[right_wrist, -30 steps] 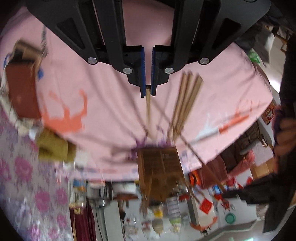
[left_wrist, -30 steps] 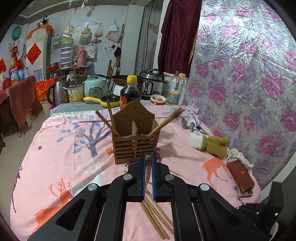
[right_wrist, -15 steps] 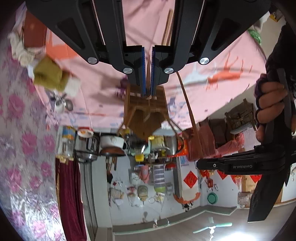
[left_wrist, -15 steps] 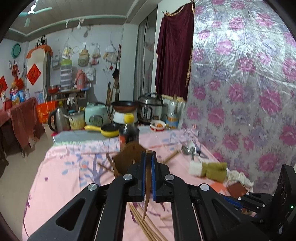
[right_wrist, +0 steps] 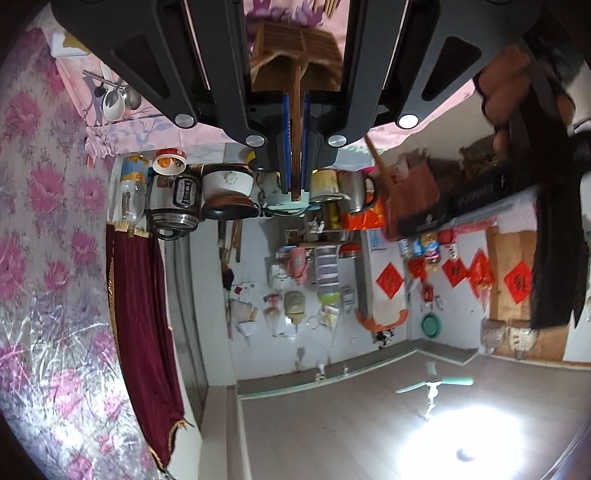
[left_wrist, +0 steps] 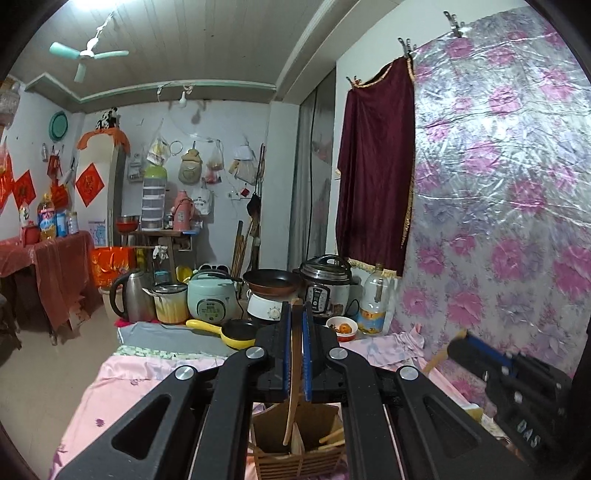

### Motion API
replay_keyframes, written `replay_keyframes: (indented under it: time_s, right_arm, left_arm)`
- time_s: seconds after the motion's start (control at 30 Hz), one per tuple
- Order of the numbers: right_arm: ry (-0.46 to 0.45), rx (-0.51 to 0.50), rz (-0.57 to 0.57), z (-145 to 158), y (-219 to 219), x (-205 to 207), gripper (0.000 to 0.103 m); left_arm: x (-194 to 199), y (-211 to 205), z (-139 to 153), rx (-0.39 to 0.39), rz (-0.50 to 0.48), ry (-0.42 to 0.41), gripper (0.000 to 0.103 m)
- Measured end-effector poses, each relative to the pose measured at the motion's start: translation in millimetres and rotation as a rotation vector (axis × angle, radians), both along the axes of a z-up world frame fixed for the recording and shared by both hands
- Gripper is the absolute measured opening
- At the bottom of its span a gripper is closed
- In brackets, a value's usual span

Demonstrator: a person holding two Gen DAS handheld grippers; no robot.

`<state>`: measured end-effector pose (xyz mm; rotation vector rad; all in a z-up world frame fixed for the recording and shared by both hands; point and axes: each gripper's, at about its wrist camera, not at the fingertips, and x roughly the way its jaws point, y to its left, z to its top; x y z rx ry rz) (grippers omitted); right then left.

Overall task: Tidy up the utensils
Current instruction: 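Withdraw both open tools from the holder back to the chopsticks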

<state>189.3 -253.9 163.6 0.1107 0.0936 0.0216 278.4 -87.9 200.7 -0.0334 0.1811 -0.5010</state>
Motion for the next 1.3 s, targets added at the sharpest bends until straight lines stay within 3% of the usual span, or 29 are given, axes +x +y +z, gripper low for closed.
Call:
replay_keyframes:
  time_s: [0.23,0.4,0.47,0.53,0.57,0.6,0.8,0.9,1.07,1.17,1.3]
  right_arm:
    - [0.121,0.02,-0.016,-53.0,-4.8,41.4,0.005]
    - [0.143,0.032,-0.009,-59.2,-6.9,48.7,0.006]
    - [0.165,0.051,-0.014,-62.1,-7.4,49.9,0.01]
    - [0.184,0.062,-0.028,-64.8,-8.0,48.5,0.013]
    - [0.196,0.072,-0.03,-66.6,-8.7,46.6,0.014]
    - [0.201,0.081,-0.028,-68.4,-9.2,43.7,0.014]
    - [0.213,0.132,-0.026,-79.6,-9.0,13.5,0.018]
    - [0.225,0.135,-0.03,-93.6,-0.7,-6.0,0.03]
    - [0.264,0.141,-0.043,-122.6,10.9,-34.0,0.049]
    - [0.315,0.125,-0.043,-149.0,18.4,-49.7,0.05]
    - [0.416,0.154,-0.016,-185.1,21.3,-61.7,0.05]
  left_arm:
    - [36.8,-7.9,-58.3,0.007,0.009,0.1,0.006]
    - [53.0,-3.0,-84.3,0.026,0.021,0.17,0.006]
    - [56.0,2.3,-92.4,0.024,0.024,0.207,0.009]
    - [55.1,7.9,-97.3,0.019,0.042,0.237,0.058]
    - [50.2,13.1,-98.1,0.003,0.079,0.229,0.092]
    - [44.9,18.0,-98.2,-0.015,0.104,0.21,0.095]
    - [14.4,30.6,-100.1,-0.008,0.115,0.209,0.096]
    - [1.0,32.2,-111.3,0.019,0.138,0.231,0.097]
    - [-26.9,35.9,-153.3,0.094,0.207,0.294,0.097]
    - [-49.5,39.8,-191.0,0.166,0.258,0.342,0.097]
    - [-79.1,39.8,-241.4,0.254,0.235,0.422,0.097]
